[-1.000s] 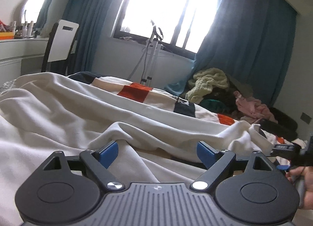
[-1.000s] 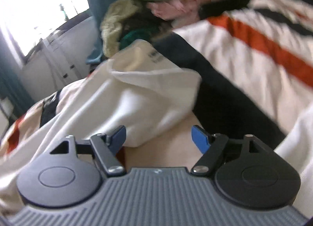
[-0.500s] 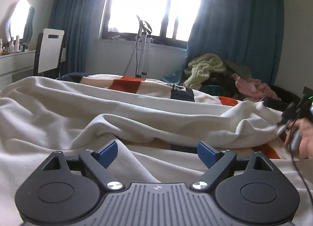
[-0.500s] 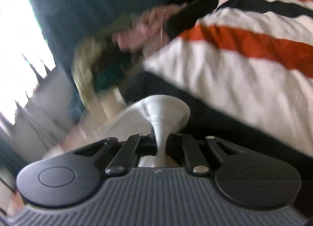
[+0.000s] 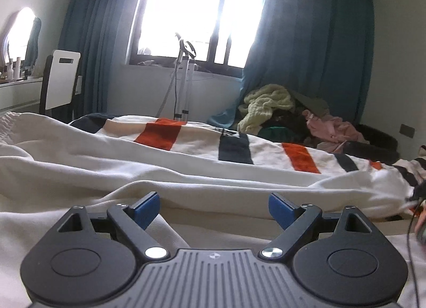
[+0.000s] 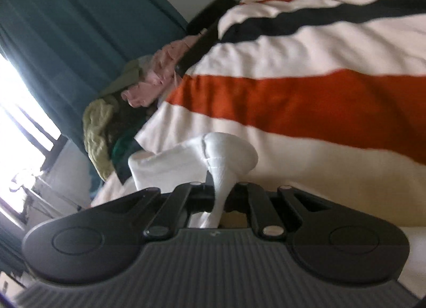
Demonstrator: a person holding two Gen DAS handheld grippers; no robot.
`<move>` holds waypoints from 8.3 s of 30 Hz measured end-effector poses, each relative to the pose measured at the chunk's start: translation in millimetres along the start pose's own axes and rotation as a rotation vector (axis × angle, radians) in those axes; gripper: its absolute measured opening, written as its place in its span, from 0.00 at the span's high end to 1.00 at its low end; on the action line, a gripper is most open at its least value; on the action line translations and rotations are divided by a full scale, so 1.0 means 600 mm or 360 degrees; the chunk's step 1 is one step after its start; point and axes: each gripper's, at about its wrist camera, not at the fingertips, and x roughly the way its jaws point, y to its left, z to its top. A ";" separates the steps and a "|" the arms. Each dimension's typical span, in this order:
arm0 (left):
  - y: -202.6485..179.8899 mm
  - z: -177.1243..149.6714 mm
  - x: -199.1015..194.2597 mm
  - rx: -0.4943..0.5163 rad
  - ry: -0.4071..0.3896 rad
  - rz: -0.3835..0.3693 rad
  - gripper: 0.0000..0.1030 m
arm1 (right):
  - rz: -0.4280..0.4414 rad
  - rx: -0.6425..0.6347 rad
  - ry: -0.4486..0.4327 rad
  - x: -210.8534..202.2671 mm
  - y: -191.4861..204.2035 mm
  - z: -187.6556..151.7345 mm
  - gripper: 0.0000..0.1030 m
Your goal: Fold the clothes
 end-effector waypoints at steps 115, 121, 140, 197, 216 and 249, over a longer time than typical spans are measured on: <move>0.539 -0.106 -0.325 -0.2364 -0.0083 0.0380 0.52 | -0.0188 0.0858 0.0209 -0.351 -0.228 -0.013 0.95; 0.553 -0.112 -0.306 -0.2363 0.0017 0.0545 0.69 | -0.0230 0.0780 0.0198 -0.345 -0.223 -0.015 0.95; 0.493 0.094 -0.323 -0.1728 -0.0191 0.0608 0.94 | 0.0022 0.0324 -0.0035 -0.408 -0.113 0.068 0.95; 0.561 0.089 0.081 -0.1757 0.0094 0.0434 0.37 | 0.0269 0.0316 0.0499 -0.047 -0.009 -0.079 0.25; 0.586 0.244 0.123 -0.1451 0.0018 0.0756 0.90 | 0.0291 0.0526 0.0196 0.035 -0.049 -0.034 0.91; 0.410 0.103 -0.232 -0.0408 0.0352 0.0792 0.13 | -0.0102 -0.0462 -0.0309 -0.389 0.015 0.011 0.17</move>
